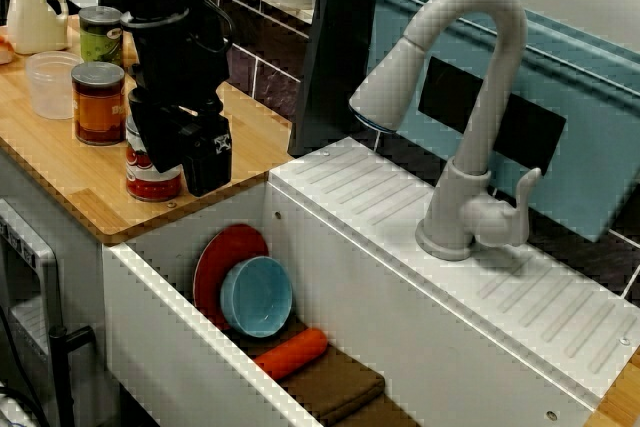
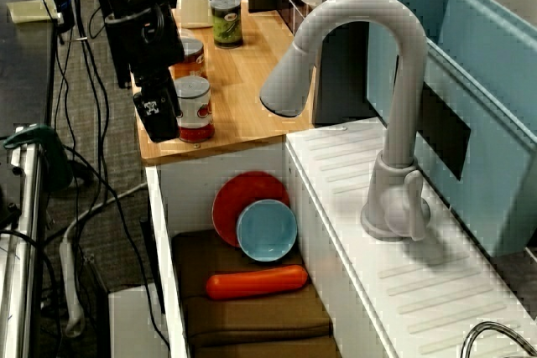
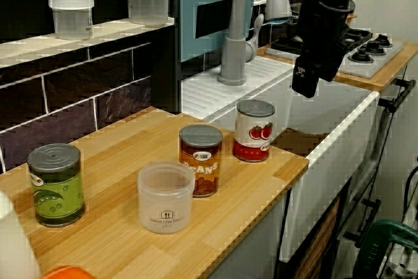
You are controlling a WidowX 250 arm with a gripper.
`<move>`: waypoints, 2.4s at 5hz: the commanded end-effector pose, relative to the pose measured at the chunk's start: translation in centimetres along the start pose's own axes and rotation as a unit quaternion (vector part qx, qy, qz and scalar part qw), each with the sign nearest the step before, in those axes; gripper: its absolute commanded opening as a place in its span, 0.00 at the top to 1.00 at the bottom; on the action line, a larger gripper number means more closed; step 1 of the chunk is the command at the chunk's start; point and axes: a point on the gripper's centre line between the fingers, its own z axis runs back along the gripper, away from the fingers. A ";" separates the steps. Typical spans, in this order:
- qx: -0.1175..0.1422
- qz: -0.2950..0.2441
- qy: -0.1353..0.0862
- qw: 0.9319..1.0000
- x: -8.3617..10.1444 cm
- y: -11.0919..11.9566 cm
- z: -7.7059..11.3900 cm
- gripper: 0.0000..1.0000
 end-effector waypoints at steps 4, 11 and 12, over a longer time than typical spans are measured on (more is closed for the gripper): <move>0.029 -0.005 0.009 1.000 -0.1 -0.9 -3.7 0.00; -0.014 0.064 -0.044 0.997 1.7 1.6 1.4 1.00; -0.006 0.063 -0.043 0.997 1.7 1.5 1.0 1.00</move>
